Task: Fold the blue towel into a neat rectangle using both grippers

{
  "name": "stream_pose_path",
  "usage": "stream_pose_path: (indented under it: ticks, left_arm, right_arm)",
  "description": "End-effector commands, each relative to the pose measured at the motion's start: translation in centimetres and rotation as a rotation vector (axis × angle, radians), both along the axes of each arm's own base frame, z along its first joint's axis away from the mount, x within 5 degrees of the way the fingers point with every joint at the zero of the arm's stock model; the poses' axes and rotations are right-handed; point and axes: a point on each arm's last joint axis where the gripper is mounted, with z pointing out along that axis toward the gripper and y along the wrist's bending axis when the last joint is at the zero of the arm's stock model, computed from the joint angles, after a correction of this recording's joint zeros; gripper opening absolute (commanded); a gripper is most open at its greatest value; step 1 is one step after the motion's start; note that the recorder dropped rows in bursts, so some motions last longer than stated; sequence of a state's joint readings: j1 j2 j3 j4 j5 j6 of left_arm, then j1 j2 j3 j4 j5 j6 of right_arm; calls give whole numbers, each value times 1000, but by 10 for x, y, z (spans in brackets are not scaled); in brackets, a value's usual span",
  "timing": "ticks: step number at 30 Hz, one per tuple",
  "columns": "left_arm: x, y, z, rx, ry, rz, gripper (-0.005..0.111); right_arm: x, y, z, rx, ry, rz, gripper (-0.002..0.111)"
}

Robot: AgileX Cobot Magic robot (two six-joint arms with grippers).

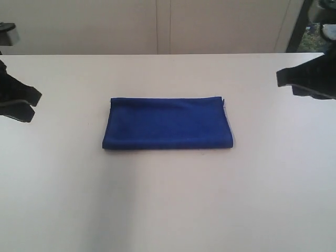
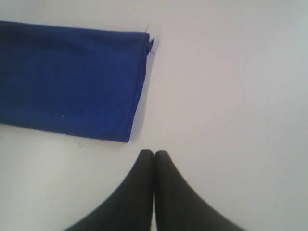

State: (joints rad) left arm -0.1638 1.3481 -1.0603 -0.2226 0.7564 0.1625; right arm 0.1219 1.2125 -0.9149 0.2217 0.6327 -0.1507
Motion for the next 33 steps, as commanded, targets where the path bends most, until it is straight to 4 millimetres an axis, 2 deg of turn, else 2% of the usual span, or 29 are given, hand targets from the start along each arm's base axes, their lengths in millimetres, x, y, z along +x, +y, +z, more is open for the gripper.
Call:
stream_pose_path:
  ticks: [1,2,5,10,13,17,33]
  left_arm:
    - [-46,9,19,-52,-188,46,0]
    - [-61,12,21,-66,-266,63,0]
    - [-83,17,27,-87,-393,88,0]
    - [-101,24,27,-111,-591,137,0]
    - [-104,27,21,-114,-656,163,0]
    - [-107,26,14,-104,-605,149,0]
    - [-108,26,12,-101,-577,140,0]
  right_arm:
    - [-52,-10,11,-8,-194,-18,0]
    - [-72,-13,11,-3,-259,-24,0]
    - [-96,-17,8,2,-354,-34,0]
    - [-118,-23,-7,-54,-531,-33,0]
    - [-121,-25,-21,-59,-593,-51,0]
    - [-121,-25,-28,-61,-591,-55,0]
    - [-121,-25,-29,-62,-582,-52,0]
